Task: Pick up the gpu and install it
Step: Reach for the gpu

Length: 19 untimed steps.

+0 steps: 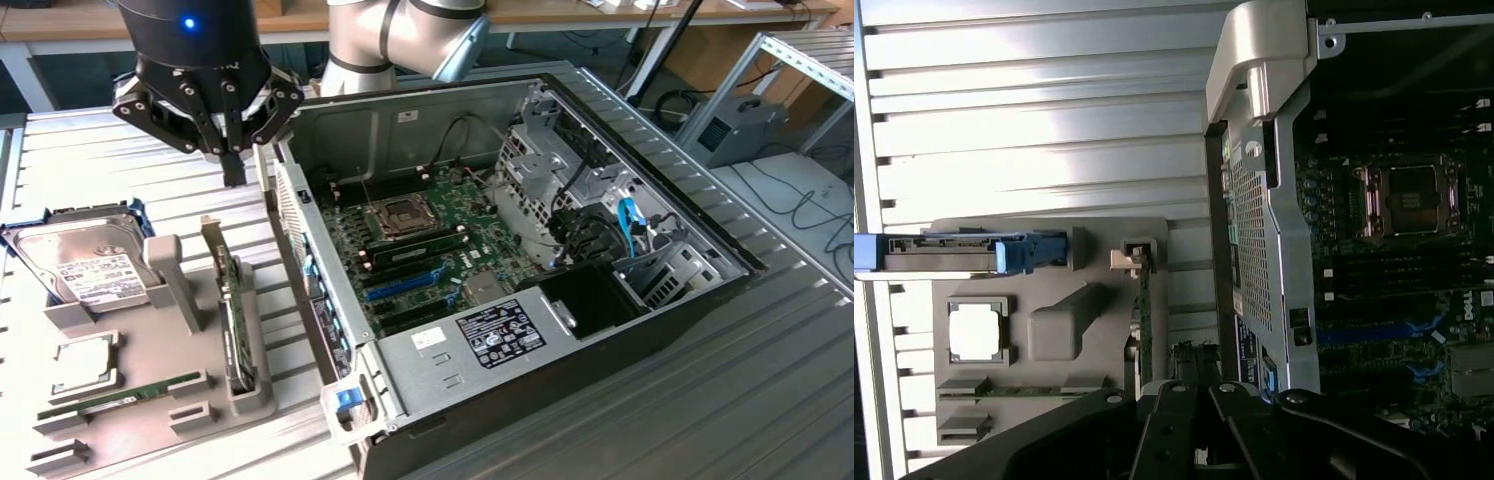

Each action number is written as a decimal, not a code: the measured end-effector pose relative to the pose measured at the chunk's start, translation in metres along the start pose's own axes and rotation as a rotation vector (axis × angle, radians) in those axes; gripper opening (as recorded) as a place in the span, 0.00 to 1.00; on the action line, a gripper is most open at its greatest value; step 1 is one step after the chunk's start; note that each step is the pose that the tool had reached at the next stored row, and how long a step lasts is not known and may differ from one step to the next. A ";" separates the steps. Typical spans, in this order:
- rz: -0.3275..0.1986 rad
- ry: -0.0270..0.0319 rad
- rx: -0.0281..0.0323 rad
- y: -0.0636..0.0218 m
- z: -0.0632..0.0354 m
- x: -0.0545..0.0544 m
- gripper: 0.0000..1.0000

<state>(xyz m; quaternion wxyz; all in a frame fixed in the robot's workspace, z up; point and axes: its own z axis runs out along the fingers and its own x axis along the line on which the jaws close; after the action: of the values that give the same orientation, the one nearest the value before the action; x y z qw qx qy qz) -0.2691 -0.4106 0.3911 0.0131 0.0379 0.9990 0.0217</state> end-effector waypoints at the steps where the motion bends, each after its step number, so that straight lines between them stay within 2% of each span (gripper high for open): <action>1: 0.000 0.0000 0.0000 -0.0011 0.0000 0.000 0.11; 12: 0.000 0.0000 0.0000 -0.0164 0.0007 -0.001 0.11; 19: 0.000 -0.0001 0.0000 -0.0184 0.0009 -0.001 0.11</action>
<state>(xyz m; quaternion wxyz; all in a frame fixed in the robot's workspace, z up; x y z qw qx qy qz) -0.2697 -0.4290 0.3894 0.0131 0.0379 0.9990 0.0217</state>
